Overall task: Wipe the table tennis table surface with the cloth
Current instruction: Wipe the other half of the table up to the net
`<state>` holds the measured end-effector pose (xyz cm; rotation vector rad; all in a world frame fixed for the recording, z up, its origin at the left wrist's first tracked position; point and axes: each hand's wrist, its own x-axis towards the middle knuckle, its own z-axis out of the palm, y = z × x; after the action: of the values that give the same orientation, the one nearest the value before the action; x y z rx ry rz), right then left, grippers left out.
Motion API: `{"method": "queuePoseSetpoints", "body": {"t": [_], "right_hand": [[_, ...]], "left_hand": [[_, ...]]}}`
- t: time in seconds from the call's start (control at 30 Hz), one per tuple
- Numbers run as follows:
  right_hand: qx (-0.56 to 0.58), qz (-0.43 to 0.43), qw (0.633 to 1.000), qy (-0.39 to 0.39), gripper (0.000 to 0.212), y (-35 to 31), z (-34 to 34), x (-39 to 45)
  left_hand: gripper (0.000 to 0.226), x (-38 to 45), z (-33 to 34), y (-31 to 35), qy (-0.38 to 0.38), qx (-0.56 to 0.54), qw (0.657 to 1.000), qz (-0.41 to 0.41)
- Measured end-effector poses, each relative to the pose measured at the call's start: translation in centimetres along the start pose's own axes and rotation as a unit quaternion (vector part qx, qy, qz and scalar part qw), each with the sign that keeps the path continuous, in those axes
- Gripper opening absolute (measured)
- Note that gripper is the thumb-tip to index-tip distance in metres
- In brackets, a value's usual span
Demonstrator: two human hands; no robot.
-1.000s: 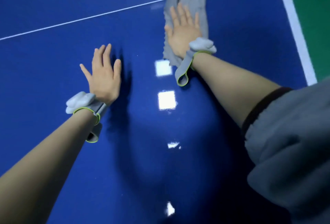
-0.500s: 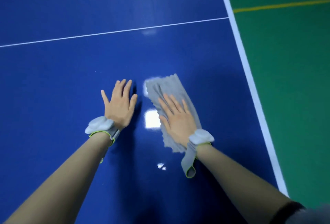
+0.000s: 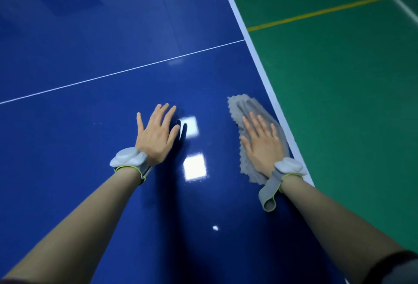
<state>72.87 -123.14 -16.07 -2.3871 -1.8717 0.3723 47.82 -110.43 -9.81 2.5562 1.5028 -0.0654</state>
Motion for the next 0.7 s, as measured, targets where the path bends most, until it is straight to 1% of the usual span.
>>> {"method": "queuePoseSetpoints", "body": {"t": [0.1, 0.2, 0.27, 0.37, 0.53, 0.7], "right_hand": [[0.002, 0.051, 0.999, 0.014, 0.061, 1.0, -0.7, 3.5], [0.001, 0.09, 0.996, 0.024, 0.056, 1.6, -1.8, 7.8], [0.005, 0.121, 0.992, 0.038, 0.056, 1.7, -2.4, 11.6], [0.003, 0.144, 0.988, 0.055, 0.056, 0.8, -2.5, 16.7], [0.025, 0.159, 0.985, 0.067, 0.056, -3.7, -2.0, 24.5], [0.029, 0.104, 0.993, 0.054, 0.057, -12.5, -0.3, 29.1]], "left_hand": [[0.052, 3.3, 0.2, 1.2, 0.005, -0.017, 1.0, 0.014], [0.051, 6.0, -0.5, 1.6, 0.032, -0.041, 0.998, 0.024], [0.05, 7.9, -0.7, 0.6, 0.052, -0.056, 0.997, 0.015], [0.05, 9.5, -0.2, -3.0, 0.066, -0.055, 0.996, -0.008], [0.05, 10.5, 1.0, -11.5, 0.063, -0.008, 0.997, -0.05], [0.048, 8.6, 1.2, -17.8, 0.091, -0.009, 0.991, -0.099]]}}
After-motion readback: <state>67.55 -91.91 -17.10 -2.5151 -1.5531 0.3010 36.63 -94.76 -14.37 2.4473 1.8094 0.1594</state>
